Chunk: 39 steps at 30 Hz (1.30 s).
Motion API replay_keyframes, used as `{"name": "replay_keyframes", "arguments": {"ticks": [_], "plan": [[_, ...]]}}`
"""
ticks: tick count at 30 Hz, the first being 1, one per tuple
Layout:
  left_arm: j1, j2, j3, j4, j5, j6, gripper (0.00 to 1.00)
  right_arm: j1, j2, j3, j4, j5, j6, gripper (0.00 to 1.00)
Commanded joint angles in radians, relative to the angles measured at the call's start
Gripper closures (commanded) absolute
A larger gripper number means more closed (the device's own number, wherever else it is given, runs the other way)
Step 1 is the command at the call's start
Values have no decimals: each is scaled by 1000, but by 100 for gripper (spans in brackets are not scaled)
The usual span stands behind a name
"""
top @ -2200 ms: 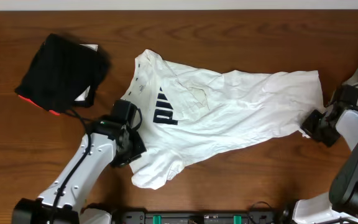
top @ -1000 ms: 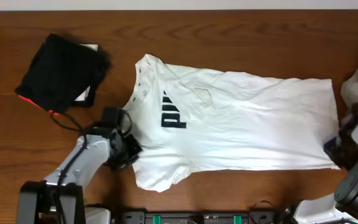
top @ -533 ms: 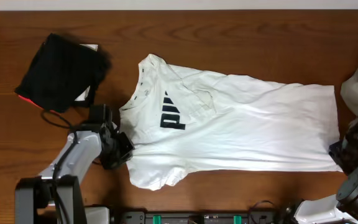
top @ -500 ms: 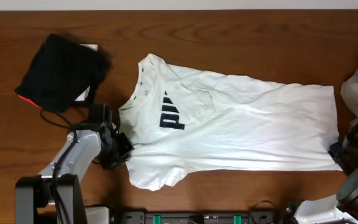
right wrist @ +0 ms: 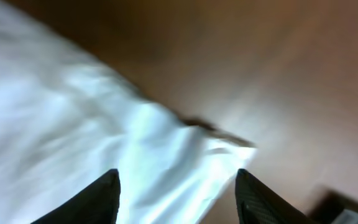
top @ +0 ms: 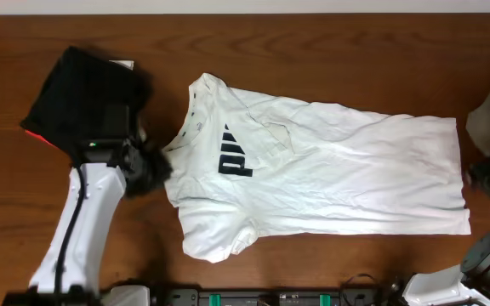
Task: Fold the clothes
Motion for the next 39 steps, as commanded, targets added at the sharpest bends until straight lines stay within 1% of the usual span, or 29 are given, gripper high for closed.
{"name": "replay_keyframes", "arguments": {"ticks": [1,2,4,5,8,11,14,15,16,17,21,23,25,26,32,37,39], "plan": [[-55,-33,73,13,9,39,71,50,2,67,-16,-273,-186,44],[-74,-34,92,26,10,43,71,67,1,77,-16,-333,-228,44],[-109,-33,122,51,11,57,63,100,1,89,-14,-418,-306,44],[-127,-33,133,64,11,69,61,120,1,91,-14,-439,-340,44],[-185,-33,162,104,11,117,58,175,1,92,-24,-458,-395,44],[-240,-33,172,124,11,117,58,232,1,92,-32,-457,-423,41],[-299,-24,172,136,2,117,58,268,2,92,-34,-428,-434,31],[-319,-14,172,146,-10,116,58,272,2,92,-34,-411,-434,14],[-336,-3,172,161,-21,116,58,274,1,92,-34,-398,-434,9],[-351,10,172,180,-26,116,58,274,2,92,-34,-393,-434,8],[-413,82,173,288,-27,116,58,267,2,92,-18,-381,-431,9],[-439,126,173,349,-27,116,58,261,2,92,0,-375,-402,8],[-463,176,173,399,-27,116,58,255,2,92,10,-375,-391,7],[-473,197,173,414,-27,116,57,254,2,92,11,-375,-392,1],[-512,327,173,485,-27,116,58,256,2,91,11,-375,-392,1],[-544,387,173,529,-32,89,59,256,2,91,11,-373,-393,1],[-566,398,173,537,-79,74,59,256,2,91,11,-368,-393,1]]}}
